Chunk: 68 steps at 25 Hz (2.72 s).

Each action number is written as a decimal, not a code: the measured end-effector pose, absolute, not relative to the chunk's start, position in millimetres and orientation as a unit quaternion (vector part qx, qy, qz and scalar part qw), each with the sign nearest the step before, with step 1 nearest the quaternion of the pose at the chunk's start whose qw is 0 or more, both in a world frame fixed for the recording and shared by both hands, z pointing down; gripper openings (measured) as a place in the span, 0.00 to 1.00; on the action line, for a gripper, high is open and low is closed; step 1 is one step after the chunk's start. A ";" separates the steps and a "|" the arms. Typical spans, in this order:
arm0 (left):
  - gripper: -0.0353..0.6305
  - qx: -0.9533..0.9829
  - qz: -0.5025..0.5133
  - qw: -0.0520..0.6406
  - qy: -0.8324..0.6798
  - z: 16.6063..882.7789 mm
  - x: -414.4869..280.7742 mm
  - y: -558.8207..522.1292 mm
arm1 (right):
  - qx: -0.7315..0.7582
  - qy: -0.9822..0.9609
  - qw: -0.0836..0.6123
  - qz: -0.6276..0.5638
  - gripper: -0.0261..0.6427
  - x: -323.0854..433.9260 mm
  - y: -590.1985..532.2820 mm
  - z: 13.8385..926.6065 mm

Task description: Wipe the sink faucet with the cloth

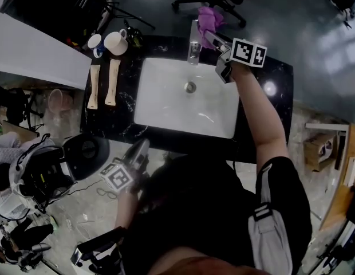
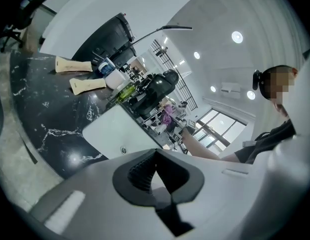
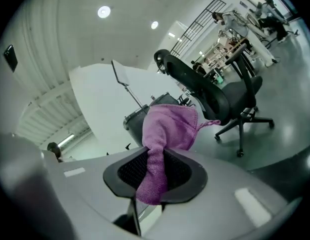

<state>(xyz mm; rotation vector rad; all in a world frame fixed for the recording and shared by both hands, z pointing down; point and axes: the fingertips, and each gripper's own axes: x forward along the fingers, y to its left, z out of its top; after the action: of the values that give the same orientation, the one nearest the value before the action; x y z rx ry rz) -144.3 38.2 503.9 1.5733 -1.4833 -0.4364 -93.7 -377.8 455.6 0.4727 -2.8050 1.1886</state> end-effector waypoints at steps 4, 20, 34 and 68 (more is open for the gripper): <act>0.05 0.620 -0.173 0.458 -0.613 506.5 -148.6 46.4 | 0.168 -0.893 0.065 0.411 0.18 -93.7 -385.0 494.3; 0.05 0.600 -0.197 0.471 -0.616 518.9 -145.6 51.2 | 0.223 -0.824 0.353 0.382 0.18 -96.9 -400.8 623.9; 0.05 0.612 -0.182 0.468 -0.611 507.6 -132.5 43.5 | 0.080 -0.881 0.049 0.464 0.18 -107.0 -444.5 434.0; 0.05 0.530 -0.209 0.476 -0.670 526.4 -112.0 85.2 | 0.090 -0.868 0.259 0.413 0.18 -139.9 -457.0 586.8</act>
<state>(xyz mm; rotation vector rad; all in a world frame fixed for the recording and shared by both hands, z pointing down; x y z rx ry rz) -112.0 85.2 526.4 1.2949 -1.6373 -0.5103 -139.9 -457.0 586.8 0.2442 -2.3528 1.1187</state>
